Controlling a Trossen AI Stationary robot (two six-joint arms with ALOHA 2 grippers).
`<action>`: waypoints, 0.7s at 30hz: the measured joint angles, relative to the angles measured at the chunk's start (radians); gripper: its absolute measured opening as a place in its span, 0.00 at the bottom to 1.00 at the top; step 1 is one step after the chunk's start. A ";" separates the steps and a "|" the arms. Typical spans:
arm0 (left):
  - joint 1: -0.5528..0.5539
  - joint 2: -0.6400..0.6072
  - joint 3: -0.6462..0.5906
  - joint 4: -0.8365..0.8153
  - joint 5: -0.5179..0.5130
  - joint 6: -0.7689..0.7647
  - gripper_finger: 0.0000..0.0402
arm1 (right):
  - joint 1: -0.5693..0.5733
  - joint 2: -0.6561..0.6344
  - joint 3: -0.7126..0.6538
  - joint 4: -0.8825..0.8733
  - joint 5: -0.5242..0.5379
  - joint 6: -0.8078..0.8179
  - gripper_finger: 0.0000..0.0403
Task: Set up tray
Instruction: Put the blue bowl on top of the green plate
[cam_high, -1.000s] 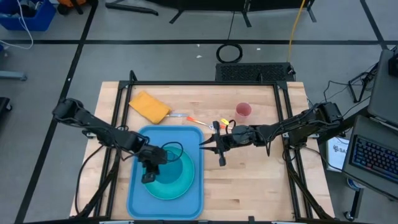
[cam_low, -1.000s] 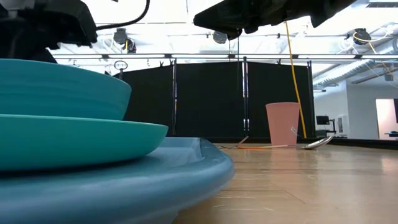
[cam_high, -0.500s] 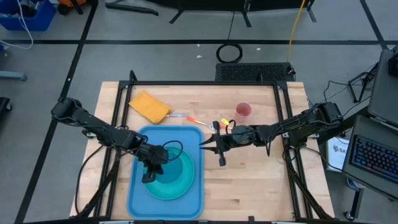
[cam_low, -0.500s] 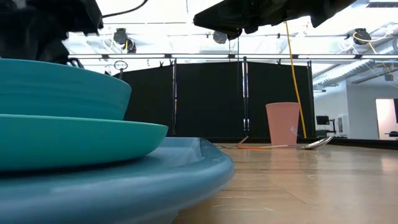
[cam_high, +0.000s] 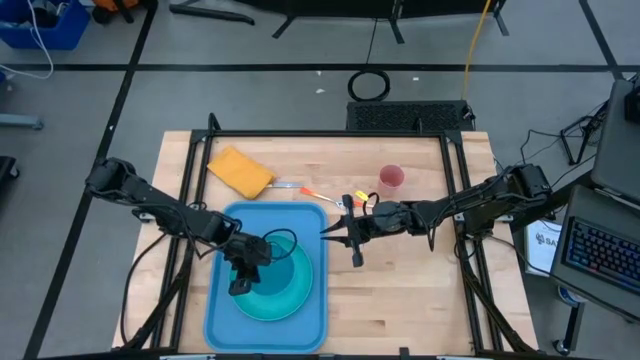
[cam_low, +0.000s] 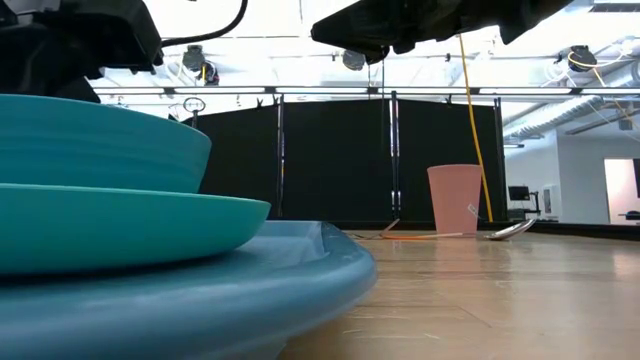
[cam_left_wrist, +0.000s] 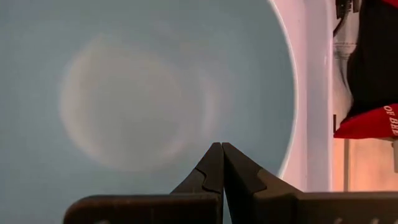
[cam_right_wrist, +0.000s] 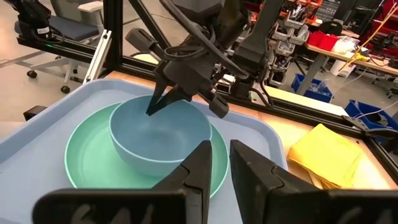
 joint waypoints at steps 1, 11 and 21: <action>0.001 0.000 0.000 0.002 0.005 0.003 0.00 | 0.000 0.000 0.000 0.000 0.000 0.000 0.12; -0.014 0.000 0.000 0.001 0.048 -0.020 0.00 | 0.000 0.000 0.000 0.000 0.000 0.000 0.12; -0.022 0.000 0.000 -0.029 0.062 -0.052 0.00 | 0.000 0.000 0.000 -0.001 0.000 0.000 0.12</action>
